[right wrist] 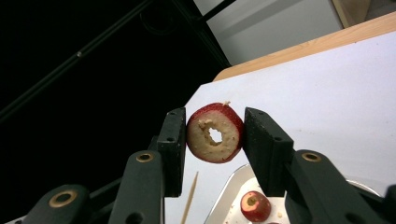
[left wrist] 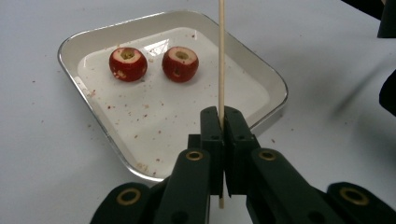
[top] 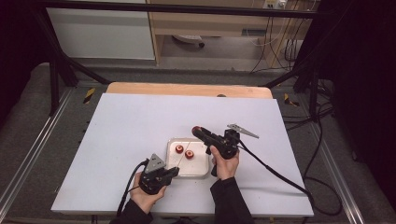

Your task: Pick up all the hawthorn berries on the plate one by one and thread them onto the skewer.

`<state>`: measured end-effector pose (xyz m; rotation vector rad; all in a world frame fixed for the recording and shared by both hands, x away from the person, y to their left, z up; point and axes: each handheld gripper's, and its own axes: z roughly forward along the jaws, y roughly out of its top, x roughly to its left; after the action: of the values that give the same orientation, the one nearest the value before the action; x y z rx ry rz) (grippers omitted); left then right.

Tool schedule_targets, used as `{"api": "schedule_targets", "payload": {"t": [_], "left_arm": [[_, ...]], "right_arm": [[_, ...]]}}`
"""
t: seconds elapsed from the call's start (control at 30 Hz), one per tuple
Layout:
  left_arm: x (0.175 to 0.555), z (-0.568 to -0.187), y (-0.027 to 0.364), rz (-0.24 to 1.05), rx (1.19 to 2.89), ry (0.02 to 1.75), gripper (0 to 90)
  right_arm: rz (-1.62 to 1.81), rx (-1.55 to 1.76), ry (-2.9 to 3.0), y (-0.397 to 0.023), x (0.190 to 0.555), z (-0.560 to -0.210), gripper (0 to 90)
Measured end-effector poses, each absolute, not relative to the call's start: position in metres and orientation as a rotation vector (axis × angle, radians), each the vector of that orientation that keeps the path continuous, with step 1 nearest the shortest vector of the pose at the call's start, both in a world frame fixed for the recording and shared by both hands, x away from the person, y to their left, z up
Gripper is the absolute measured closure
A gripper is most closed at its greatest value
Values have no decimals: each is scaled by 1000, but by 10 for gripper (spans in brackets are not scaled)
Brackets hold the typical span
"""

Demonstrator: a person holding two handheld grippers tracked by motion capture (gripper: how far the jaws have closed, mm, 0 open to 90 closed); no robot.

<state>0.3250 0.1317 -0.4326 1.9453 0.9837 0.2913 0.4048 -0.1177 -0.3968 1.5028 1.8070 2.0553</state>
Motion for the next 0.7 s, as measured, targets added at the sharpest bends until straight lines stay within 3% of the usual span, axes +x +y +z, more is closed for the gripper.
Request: {"api": "schedule_targets", "payload": {"t": [0.7], "left_arm": [[330, -429, 118, 304, 1888, 996, 877]], "right_arm": [[2130, 1518, 1683, -115, 404, -397, 608]]}}
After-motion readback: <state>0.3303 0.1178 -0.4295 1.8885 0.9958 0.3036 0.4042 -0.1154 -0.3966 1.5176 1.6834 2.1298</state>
